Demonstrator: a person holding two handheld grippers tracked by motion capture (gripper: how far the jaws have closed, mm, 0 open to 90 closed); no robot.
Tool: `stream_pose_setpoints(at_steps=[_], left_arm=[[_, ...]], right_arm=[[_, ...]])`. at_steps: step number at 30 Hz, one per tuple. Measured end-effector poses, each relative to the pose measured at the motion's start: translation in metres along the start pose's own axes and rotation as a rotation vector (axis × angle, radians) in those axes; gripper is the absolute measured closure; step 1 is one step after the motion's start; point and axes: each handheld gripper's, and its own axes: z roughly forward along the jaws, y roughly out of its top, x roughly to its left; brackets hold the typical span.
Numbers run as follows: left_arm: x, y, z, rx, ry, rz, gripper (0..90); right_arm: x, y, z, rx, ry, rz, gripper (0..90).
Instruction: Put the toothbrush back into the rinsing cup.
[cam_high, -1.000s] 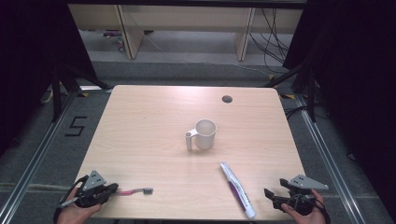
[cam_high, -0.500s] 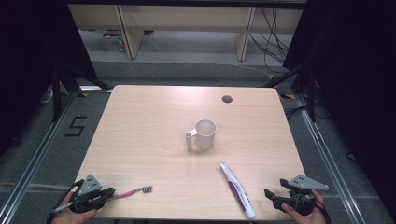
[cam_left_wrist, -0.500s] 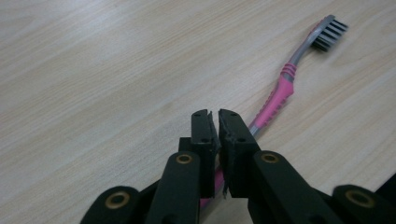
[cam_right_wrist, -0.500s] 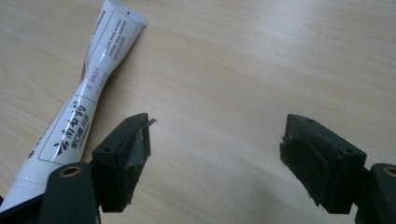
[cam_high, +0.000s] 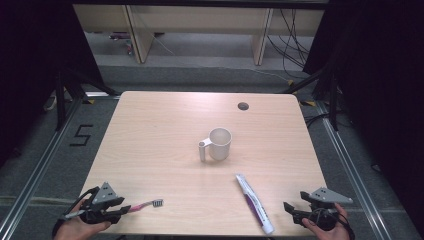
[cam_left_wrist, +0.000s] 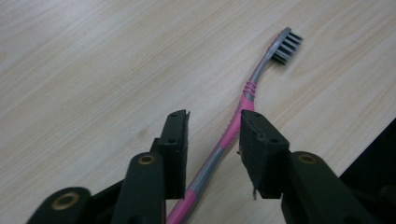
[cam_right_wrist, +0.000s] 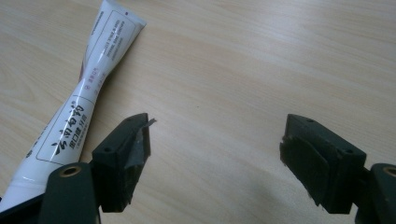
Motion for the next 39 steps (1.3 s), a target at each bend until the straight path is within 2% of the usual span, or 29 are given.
stream_pose_setpoints(at_steps=[1, 2, 4, 5, 7, 8, 10, 12, 15, 16, 17, 23, 26, 28, 29, 30, 34, 35, 37, 38, 39], left_arm=[[0.002, 0.001, 0.000, 0.028, 0.007, 0.030, 58.7], [0.001, 0.002, 0.002, 0.059, -0.001, 0.042, 56.0], [0.001, 0.003, 0.003, 0.073, 0.000, 0.047, 54.8], [0.000, 0.005, 0.005, 0.100, -0.001, 0.075, 54.0], [-0.002, 0.005, 0.007, 0.099, 0.004, 0.067, 53.9], [-0.001, 0.007, 0.007, 0.122, -0.005, 0.094, 53.5], [-0.003, 0.011, 0.009, 0.144, -0.012, 0.112, 53.9], [-0.004, 0.012, 0.010, 0.153, -0.013, 0.115, 54.5], [-0.006, 0.016, 0.012, 0.178, -0.027, 0.143, 55.4], [-0.007, 0.017, 0.014, 0.172, -0.017, 0.135, 55.8], [-0.006, 0.019, 0.015, 0.199, -0.026, 0.158, 56.8], [-0.006, 0.024, 0.020, 0.223, -0.039, 0.174, 61.0], [-0.006, 0.028, 0.024, 0.272, -0.055, 0.200, 64.3], [-0.007, 0.028, 0.024, 0.276, -0.057, 0.197, 66.4], [-0.006, 0.029, 0.025, 0.291, -0.062, 0.204, 66.4], [-0.007, 0.030, 0.026, 0.311, -0.062, 0.217, 70.1], [-0.006, 0.033, 0.028, 0.326, -0.067, 0.230, 73.9], [-0.007, 0.036, 0.029, 0.353, -0.066, 0.234, 74.7], [-0.007, 0.037, 0.029, 0.364, -0.064, 0.238, 76.8], [-0.008, 0.037, 0.031, 0.359, -0.061, 0.226, 78.5], [-0.008, 0.039, 0.032, 0.370, -0.065, 0.240, 78.5]], right_arm=[[0.000, 0.000, 0.000, 0.000, 0.001, 0.001, 24.9], [0.000, 0.000, 0.000, 0.001, 0.004, 0.003, 24.9], [-0.001, 0.000, 0.000, 0.003, 0.001, -0.001, 24.9], [-0.001, 0.000, 0.000, 0.004, 0.001, 0.000, 24.9], [-0.001, 0.000, 0.000, 0.003, 0.001, -0.001, 24.9], [-0.001, 0.000, 0.000, 0.004, 0.001, -0.001, 24.9], [-0.001, 0.000, 0.000, 0.007, 0.000, -0.005, 24.9], [0.000, 0.000, 0.000, 0.005, -0.010, -0.005, 24.8], [0.000, 0.000, 0.000, 0.004, -0.003, -0.007, 24.9], [0.000, 0.000, 0.000, 0.004, -0.003, -0.007, 24.9], [0.000, 0.000, 0.000, 0.005, -0.003, -0.007, 24.9], [0.001, 0.000, 0.001, 0.010, 0.005, -0.002, 24.9], [0.001, 0.000, 0.001, 0.010, 0.007, -0.003, 24.9], [0.001, 0.000, 0.001, 0.012, 0.007, 0.001, 24.9], [0.001, 0.000, 0.001, 0.012, 0.007, 0.001, 24.9], [0.001, 0.000, 0.001, 0.012, 0.002, -0.004, 24.9], [0.001, 0.000, 0.001, 0.012, 0.007, -0.004, 24.9], [0.001, 0.000, 0.001, 0.011, 0.006, -0.008, 24.9], [0.001, 0.000, 0.002, 0.011, 0.006, -0.005, 24.9], [0.003, -0.001, 0.002, 0.020, 0.010, 0.022, 24.9], [0.003, -0.001, 0.002, 0.020, 0.010, 0.022, 24.9]])
